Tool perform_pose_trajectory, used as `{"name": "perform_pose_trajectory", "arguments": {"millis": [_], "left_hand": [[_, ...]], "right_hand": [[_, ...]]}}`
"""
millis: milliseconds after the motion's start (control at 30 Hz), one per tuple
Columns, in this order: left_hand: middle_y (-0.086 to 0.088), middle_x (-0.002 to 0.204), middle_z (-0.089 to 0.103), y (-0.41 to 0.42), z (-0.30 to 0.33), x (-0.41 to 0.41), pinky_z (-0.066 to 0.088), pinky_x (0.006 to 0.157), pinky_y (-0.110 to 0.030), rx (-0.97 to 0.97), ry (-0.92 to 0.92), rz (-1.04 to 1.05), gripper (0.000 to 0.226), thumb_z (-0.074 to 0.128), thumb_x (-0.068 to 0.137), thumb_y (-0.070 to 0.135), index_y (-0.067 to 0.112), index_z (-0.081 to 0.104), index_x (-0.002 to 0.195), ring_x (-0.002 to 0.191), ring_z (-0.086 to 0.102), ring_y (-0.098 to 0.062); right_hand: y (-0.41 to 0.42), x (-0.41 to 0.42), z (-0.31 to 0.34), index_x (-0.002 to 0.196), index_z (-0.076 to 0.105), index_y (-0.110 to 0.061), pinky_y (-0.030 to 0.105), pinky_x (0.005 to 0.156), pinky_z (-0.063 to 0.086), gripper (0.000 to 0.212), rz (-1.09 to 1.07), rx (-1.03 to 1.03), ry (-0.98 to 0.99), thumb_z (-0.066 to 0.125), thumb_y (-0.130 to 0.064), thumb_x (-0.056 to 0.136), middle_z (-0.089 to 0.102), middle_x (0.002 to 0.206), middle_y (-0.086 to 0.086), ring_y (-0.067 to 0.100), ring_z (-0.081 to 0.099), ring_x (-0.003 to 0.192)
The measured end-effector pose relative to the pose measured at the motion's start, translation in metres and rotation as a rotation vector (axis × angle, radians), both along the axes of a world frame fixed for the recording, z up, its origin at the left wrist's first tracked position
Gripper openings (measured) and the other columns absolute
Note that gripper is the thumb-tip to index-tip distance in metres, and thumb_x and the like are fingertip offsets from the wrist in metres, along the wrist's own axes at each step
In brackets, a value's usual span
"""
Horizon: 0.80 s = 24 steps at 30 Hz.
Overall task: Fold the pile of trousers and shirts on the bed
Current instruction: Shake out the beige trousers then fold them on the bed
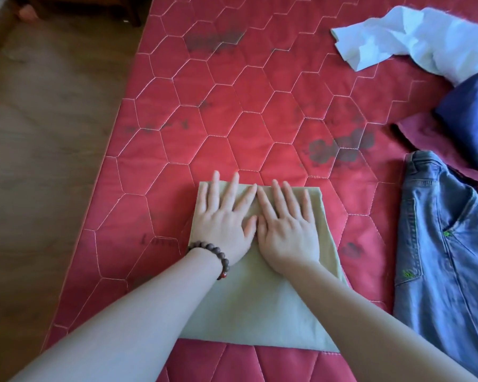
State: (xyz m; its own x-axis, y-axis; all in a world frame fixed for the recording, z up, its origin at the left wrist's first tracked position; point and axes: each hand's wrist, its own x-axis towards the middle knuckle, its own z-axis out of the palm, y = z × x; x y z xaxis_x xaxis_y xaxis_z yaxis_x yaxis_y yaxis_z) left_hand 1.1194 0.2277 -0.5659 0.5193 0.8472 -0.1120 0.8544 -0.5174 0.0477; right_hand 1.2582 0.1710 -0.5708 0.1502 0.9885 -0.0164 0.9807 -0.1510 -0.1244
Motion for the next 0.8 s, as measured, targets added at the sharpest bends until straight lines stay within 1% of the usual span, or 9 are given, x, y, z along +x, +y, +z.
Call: {"name": "perform_pose_trajectory", "arguments": {"millis": [100,267,300,367,467,533,633,733,800], "left_hand": [[-0.006,0.163,-0.006,-0.002,-0.005,-0.014,0.007,0.119,-0.052,-0.055,-0.061,0.053,0.072,0.021,0.087,0.069,0.041,0.008,0.153,0.148,-0.007,-0.033],[-0.007,0.158,-0.026,0.003,-0.005,-0.042,0.003,0.121,-0.048,-0.224,-0.098,-0.010,0.084,0.030,0.085,0.075,0.037,-0.002,0.153,0.148,-0.011,-0.035],[-0.006,0.158,-0.026,0.004,-0.002,-0.043,0.002,0.120,-0.051,-0.215,-0.058,-0.007,0.084,0.027,0.085,0.076,0.038,-0.004,0.152,0.148,-0.013,-0.034],[-0.007,0.162,-0.013,-0.004,0.004,-0.040,-0.002,0.117,-0.058,-0.089,0.020,0.027,0.080,0.020,0.085,0.076,0.037,0.003,0.153,0.148,-0.014,-0.033],[-0.011,0.162,0.009,-0.048,0.004,-0.035,0.004,0.115,-0.063,0.013,-0.023,-0.020,0.073,0.026,0.088,0.068,0.033,0.019,0.152,0.148,-0.005,-0.035],[-0.010,0.162,0.007,-0.072,-0.003,-0.041,0.010,0.114,-0.063,-0.013,-0.022,-0.063,0.073,0.025,0.089,0.068,0.035,0.014,0.153,0.149,-0.004,-0.033],[-0.006,0.163,-0.001,-0.075,-0.006,-0.053,0.008,0.117,-0.058,-0.081,-0.029,-0.065,0.076,0.020,0.087,0.072,0.037,0.005,0.153,0.149,-0.008,-0.029],[-0.002,0.159,-0.023,-0.067,-0.004,-0.068,0.002,0.120,-0.049,-0.176,-0.027,-0.116,0.080,0.012,0.082,0.077,0.041,-0.018,0.148,0.145,-0.025,-0.021],[0.003,0.154,-0.035,-0.067,-0.002,-0.082,0.000,0.120,-0.045,-0.262,-0.047,-0.146,0.081,0.013,0.079,0.078,0.046,-0.026,0.143,0.141,-0.033,-0.013]], "right_hand": [[-0.008,0.010,0.000,0.150,0.026,-0.034,0.049,0.119,0.001,0.059,-0.083,-0.033,-0.018,0.026,-0.055,0.095,0.014,0.161,0.006,0.025,0.004,0.149],[-0.019,0.017,0.004,0.153,0.016,-0.034,0.048,0.120,0.000,0.062,-0.068,-0.081,0.038,0.025,-0.056,0.096,-0.003,0.162,0.005,0.025,-0.010,0.149],[-0.018,0.019,0.006,0.153,0.015,-0.033,0.048,0.120,-0.002,0.063,-0.060,-0.102,0.034,0.025,-0.057,0.096,-0.005,0.162,0.005,0.025,-0.012,0.148],[-0.023,0.016,0.010,0.153,0.015,-0.034,0.051,0.119,-0.004,0.064,-0.088,-0.122,0.008,0.026,-0.058,0.095,-0.007,0.162,0.008,0.026,-0.012,0.148],[-0.056,-0.008,0.009,0.151,0.021,-0.034,0.055,0.117,-0.008,0.065,-0.110,-0.060,0.025,0.031,-0.058,0.091,0.002,0.161,0.011,0.030,-0.005,0.149],[-0.085,-0.019,0.002,0.151,0.024,-0.036,0.055,0.118,-0.003,0.063,-0.030,-0.061,0.041,0.032,-0.057,0.092,0.007,0.162,0.007,0.027,-0.003,0.149],[-0.108,-0.007,-0.006,0.151,0.023,-0.036,0.052,0.119,0.005,0.062,-0.025,-0.049,0.080,0.032,-0.056,0.093,0.010,0.162,0.002,0.023,0.000,0.150],[-0.119,0.001,-0.005,0.151,0.017,-0.038,0.047,0.120,0.009,0.063,-0.109,-0.047,0.116,0.031,-0.056,0.092,0.006,0.162,0.002,0.021,-0.001,0.149],[-0.126,0.002,-0.003,0.150,0.010,-0.044,0.045,0.120,0.009,0.063,-0.148,-0.070,0.116,0.027,-0.061,0.092,-0.001,0.162,0.000,0.018,-0.005,0.149]]}}
